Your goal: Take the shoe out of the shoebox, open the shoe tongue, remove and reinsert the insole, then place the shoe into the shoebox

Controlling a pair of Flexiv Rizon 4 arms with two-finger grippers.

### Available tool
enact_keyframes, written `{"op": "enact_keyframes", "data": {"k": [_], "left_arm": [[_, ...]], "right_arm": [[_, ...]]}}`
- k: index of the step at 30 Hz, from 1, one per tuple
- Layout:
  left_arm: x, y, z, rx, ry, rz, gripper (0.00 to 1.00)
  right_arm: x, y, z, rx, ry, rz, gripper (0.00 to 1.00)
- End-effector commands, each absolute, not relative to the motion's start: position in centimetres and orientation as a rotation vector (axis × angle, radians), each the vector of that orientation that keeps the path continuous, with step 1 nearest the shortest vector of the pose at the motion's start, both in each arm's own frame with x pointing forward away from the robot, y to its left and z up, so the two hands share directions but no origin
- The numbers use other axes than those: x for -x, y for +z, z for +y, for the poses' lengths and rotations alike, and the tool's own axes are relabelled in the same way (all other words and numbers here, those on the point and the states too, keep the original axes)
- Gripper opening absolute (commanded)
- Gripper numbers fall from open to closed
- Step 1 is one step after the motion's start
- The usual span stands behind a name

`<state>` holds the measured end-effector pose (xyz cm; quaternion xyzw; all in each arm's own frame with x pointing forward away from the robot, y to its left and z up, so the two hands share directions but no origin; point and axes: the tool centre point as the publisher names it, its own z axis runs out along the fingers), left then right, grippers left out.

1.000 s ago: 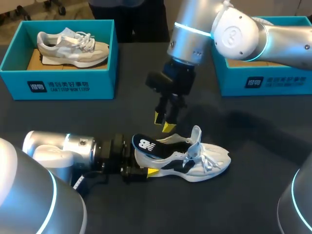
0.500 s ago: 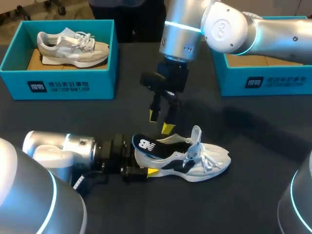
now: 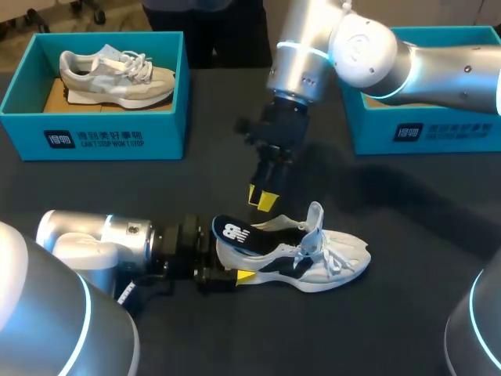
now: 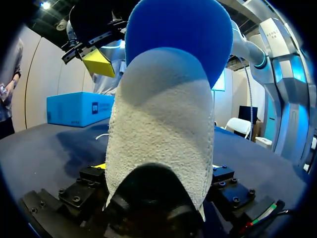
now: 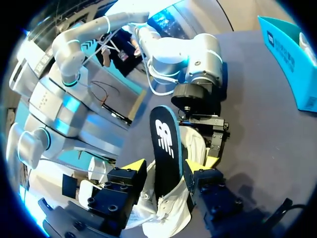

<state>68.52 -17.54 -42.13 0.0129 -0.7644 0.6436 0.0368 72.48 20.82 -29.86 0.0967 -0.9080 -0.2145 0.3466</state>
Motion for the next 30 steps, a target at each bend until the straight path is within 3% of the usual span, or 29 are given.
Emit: {"op": "enact_keyframes", "data": {"k": [1, 30], "left_arm": [[-68.5, -42.2, -17.6, -0.041, 1.976, -2.347, 0.00], [-68.5, -42.2, -17.6, -0.041, 1.976, -2.347, 0.00]], "right_arm": [[-72.7, -30.7, 21.4, -0.249, -0.559, -2.333, 0.46], [-71.5, -33.4, 23.1, -0.303, -0.624, -2.216, 0.47]]}}
